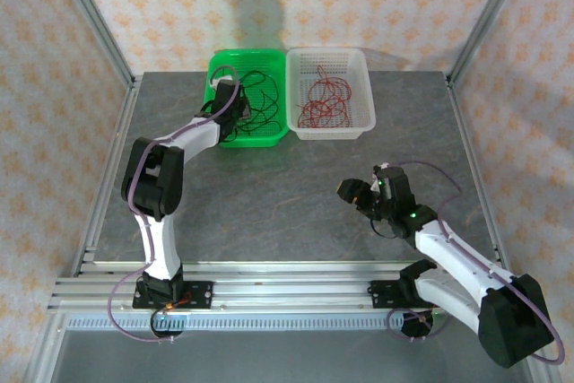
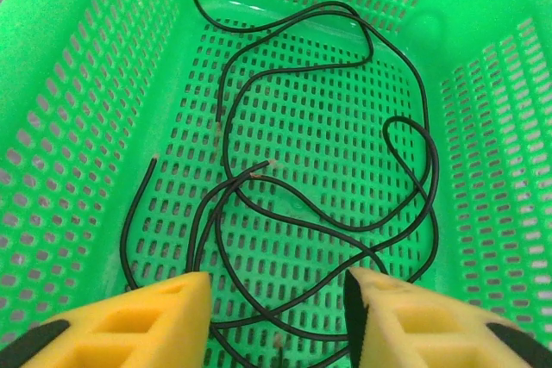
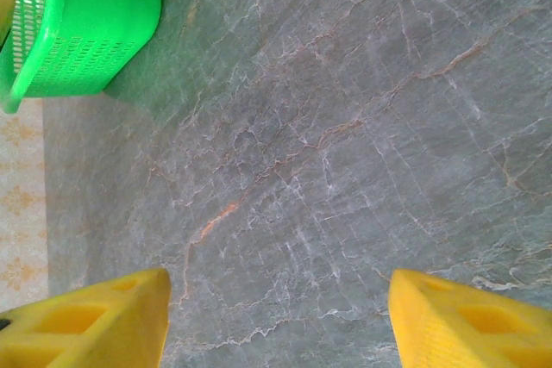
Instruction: Untangle the cables
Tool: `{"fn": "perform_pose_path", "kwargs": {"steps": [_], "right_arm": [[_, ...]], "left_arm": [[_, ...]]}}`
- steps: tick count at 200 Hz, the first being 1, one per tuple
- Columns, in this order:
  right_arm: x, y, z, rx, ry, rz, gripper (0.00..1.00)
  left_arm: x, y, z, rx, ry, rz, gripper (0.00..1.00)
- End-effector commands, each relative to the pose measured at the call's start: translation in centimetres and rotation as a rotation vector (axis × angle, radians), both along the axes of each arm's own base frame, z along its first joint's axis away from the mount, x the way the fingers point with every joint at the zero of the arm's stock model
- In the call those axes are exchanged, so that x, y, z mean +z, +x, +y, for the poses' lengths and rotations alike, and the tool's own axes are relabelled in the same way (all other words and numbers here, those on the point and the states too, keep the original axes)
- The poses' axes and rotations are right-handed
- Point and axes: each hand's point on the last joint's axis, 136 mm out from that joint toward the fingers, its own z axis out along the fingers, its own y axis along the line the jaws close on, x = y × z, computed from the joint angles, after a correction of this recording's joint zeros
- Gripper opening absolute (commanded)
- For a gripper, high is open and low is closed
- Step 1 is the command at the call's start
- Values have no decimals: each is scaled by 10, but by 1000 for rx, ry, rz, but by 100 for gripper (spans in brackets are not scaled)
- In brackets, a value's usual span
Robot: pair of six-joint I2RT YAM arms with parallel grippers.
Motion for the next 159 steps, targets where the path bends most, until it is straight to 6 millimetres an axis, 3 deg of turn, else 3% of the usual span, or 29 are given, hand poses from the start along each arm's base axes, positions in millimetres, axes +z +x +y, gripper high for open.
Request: {"fn": "perform_pose_path", "kwargs": {"steps": [1, 23, 28, 51, 75, 100, 125, 151, 159], "right_arm": [[-1, 1, -4, -19, -28, 1, 67], [-2, 3, -6, -27, -48, -6, 67], [-2, 4, -7, -29, -55, -6, 67], [-3, 14, -12, -38, -118, -18, 68], [-2, 30, -14, -35, -186, -48, 69], [0, 52, -15, -29, -239, -99, 70], [8, 76, -25, -67, -311, -167, 71], [27, 97, -50, -163, -437, -321, 71], [41, 99, -62, -215, -479, -396, 72]], "left_arm": [[15, 2, 2, 3, -12, -34, 53], [28, -3, 3, -3, -13, -64, 59], [47, -6, 4, -3, -20, -104, 60], [82, -26, 10, -1, -20, -199, 62], [126, -61, 27, 30, -3, -328, 67], [163, -111, 53, 97, 32, -459, 77], [171, -167, 89, 229, 88, -547, 99], [148, -223, 119, 335, 148, -658, 99], [140, -241, 128, 377, 145, -728, 99]]}}
